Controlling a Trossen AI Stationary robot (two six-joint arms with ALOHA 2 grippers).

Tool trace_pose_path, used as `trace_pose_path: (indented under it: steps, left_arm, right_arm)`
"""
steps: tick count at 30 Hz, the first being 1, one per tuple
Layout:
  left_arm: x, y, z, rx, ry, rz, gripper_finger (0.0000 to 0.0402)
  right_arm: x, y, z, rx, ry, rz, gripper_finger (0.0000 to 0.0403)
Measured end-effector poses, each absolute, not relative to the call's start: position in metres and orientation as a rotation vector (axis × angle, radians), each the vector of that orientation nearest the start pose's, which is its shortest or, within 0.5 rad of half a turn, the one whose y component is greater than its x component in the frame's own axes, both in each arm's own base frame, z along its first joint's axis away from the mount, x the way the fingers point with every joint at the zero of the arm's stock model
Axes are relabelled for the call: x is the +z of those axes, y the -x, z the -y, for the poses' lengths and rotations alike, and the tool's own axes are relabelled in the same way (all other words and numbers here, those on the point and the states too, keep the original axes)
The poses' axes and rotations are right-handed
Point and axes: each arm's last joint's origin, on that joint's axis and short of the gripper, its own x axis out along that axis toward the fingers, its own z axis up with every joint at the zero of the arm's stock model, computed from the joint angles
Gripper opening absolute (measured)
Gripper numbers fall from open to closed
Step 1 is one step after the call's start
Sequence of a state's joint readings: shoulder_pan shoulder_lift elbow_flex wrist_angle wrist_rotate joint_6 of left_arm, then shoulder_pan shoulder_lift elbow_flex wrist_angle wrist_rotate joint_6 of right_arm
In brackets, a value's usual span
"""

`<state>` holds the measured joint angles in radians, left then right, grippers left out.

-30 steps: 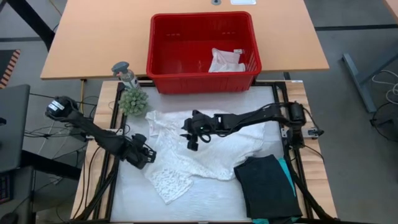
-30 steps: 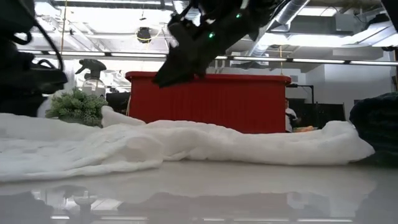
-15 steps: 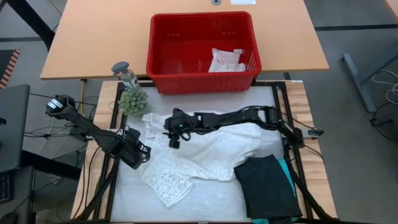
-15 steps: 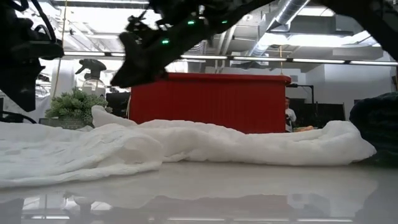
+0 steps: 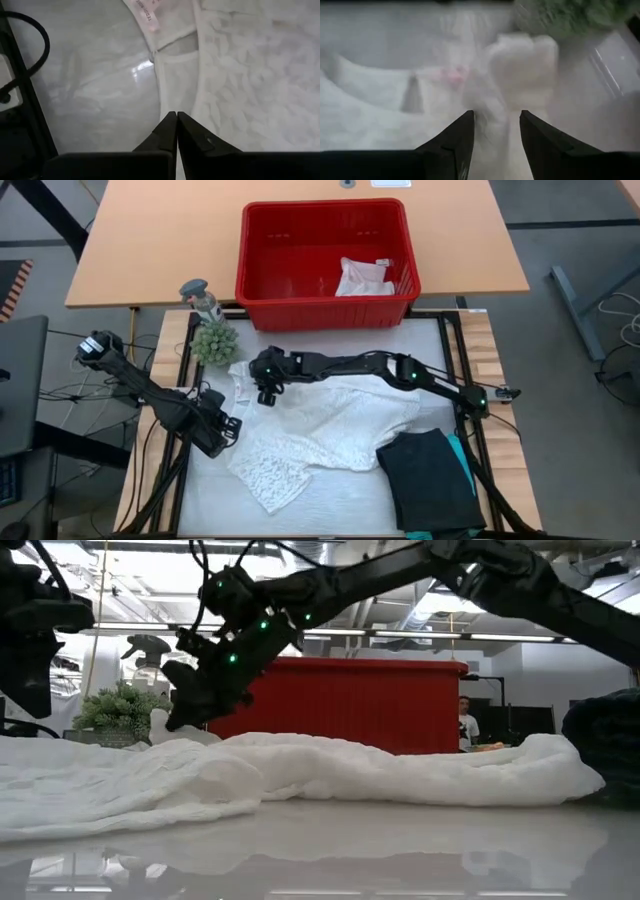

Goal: Fold Laundry from Bin
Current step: Fold the white t-shirt

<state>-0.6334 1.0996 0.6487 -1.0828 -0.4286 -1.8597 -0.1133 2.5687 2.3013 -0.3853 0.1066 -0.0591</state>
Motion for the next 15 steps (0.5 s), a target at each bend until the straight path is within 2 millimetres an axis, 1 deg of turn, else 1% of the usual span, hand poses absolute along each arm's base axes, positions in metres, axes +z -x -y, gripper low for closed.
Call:
trace_pose_path:
  steps: [4,7,9,12,15]
  left_arm:
    - [0.192,-0.126,0.082,0.962,0.815,-0.916,0.0]
    - [0.192,-0.125,0.084,0.957,0.818,-0.915,0.0]
    - [0.192,-0.124,0.085,0.954,0.819,-0.909,0.0]
    - [0.192,-0.124,0.086,0.958,0.822,-0.88,0.0]
    - [0.193,-0.124,0.086,0.958,0.819,-0.862,0.0]
  right_arm:
    - [0.181,-0.563,0.087,-0.237,0.021,-0.671,0.0174]
    - [0.188,-0.559,0.099,-0.227,0.0,-0.669,0.0171]
    - [0.202,-0.556,0.1,-0.2,-0.015,-0.651,0.0171]
    - [0.226,-0.55,0.097,-0.189,-0.018,-0.616,0.0171]
    - [0.244,-0.545,0.092,-0.171,-0.021,-0.599,0.0171]
